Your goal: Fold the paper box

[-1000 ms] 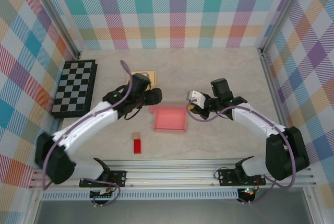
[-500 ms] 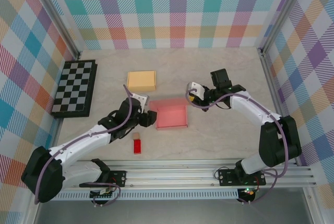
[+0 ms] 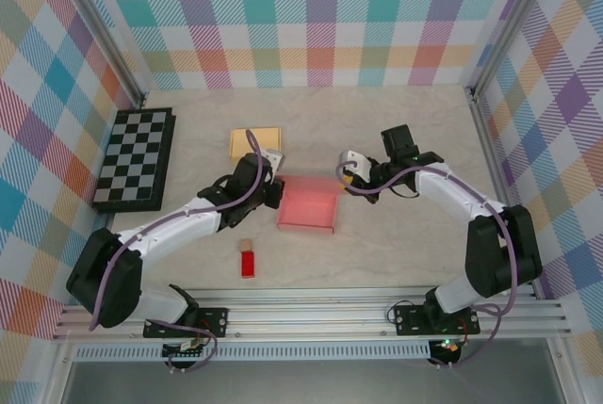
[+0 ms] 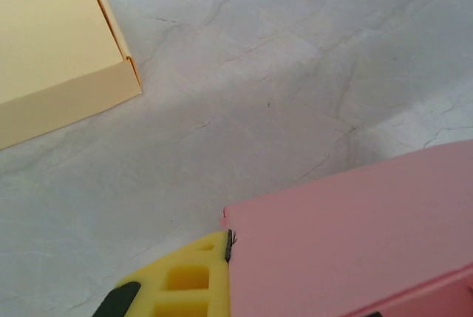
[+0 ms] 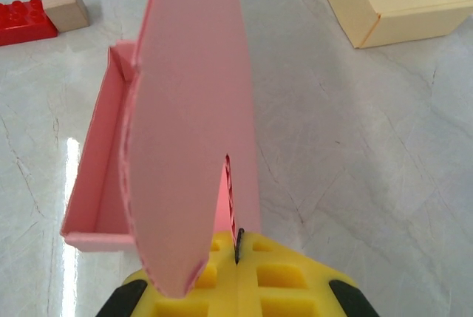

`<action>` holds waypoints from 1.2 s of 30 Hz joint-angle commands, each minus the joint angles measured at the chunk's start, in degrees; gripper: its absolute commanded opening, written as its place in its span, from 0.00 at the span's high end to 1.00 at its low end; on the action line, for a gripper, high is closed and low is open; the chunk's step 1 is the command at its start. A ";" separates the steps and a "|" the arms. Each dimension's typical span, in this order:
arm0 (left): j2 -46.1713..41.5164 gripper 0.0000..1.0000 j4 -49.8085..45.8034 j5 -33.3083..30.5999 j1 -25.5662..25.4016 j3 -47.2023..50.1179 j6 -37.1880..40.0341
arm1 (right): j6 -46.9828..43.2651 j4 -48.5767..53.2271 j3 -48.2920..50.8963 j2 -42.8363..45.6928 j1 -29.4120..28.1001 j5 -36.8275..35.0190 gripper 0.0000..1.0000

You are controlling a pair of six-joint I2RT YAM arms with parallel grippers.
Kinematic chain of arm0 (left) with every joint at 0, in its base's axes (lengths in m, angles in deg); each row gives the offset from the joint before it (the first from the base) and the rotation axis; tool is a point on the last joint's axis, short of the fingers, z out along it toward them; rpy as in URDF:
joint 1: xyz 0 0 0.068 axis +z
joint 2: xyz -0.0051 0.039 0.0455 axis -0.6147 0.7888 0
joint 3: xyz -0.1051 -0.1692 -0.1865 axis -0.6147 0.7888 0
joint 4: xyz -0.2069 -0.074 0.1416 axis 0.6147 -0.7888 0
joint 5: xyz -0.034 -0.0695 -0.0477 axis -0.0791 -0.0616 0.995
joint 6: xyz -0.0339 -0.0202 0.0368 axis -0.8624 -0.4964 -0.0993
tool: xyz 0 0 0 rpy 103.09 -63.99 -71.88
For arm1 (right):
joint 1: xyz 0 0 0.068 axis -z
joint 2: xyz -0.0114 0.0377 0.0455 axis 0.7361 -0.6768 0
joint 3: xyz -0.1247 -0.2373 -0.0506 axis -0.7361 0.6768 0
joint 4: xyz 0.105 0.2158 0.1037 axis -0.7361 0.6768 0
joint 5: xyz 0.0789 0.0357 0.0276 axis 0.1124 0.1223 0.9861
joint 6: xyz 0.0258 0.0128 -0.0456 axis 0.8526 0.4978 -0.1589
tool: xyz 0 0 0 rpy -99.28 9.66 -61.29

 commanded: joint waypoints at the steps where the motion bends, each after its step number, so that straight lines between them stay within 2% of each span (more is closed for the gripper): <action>1: 1.13 0.97 -2.59 2.09 -0.02 -2.24 -0.43 | -0.12 -0.29 -1.03 -0.45 -0.22 2.47 1.00; 6: 1.57 0.94 -2.50 4.23 -0.03 -2.15 -0.28 | -0.27 -0.10 -1.38 -0.60 -0.20 2.59 1.00; 9: 2.47 1.00 -4.18 4.82 -0.03 -3.65 -1.33 | 0.45 -0.17 -1.75 -0.73 -0.23 2.39 1.00; 11: 3.16 1.00 -5.39 5.11 -0.03 -5.07 -3.97 | 2.96 -0.42 -2.45 -1.11 -0.16 2.17 0.86; 14: 3.29 1.00 -5.63 4.88 -0.31 -6.00 -8.20 | 8.10 -2.61 -2.90 -1.13 -0.22 1.80 0.81; 15: 3.02 1.00 -5.83 3.03 -0.60 -6.05 -8.38 | 10.60 -4.39 -2.59 -0.75 -0.24 1.37 0.77; 19: 2.12 1.00 -8.07 -3.89 -1.60 -6.86 -4.52 | 17.94 -6.93 -3.71 0.37 -0.18 -1.76 0.62; 22: 0.94 1.00 -11.03 -7.26 -2.04 -7.84 -1.89 | 18.22 -3.94 -6.16 0.99 -0.20 -4.87 0.52; 28: -1.23 1.00 -14.35 -10.90 -2.27 -9.58 0.31 | 18.43 1.33 -11.56 -0.23 -0.20 -12.18 0.48; 32: -0.67 1.00 -17.17 -12.80 -2.31 -11.46 0.60 | 19.95 0.94 -12.72 -0.45 -0.62 -14.44 0.47; 36: -0.12 1.00 -18.44 -12.91 -2.31 -13.01 0.95 | 16.90 -1.11 -12.10 -1.17 -1.57 -15.15 0.46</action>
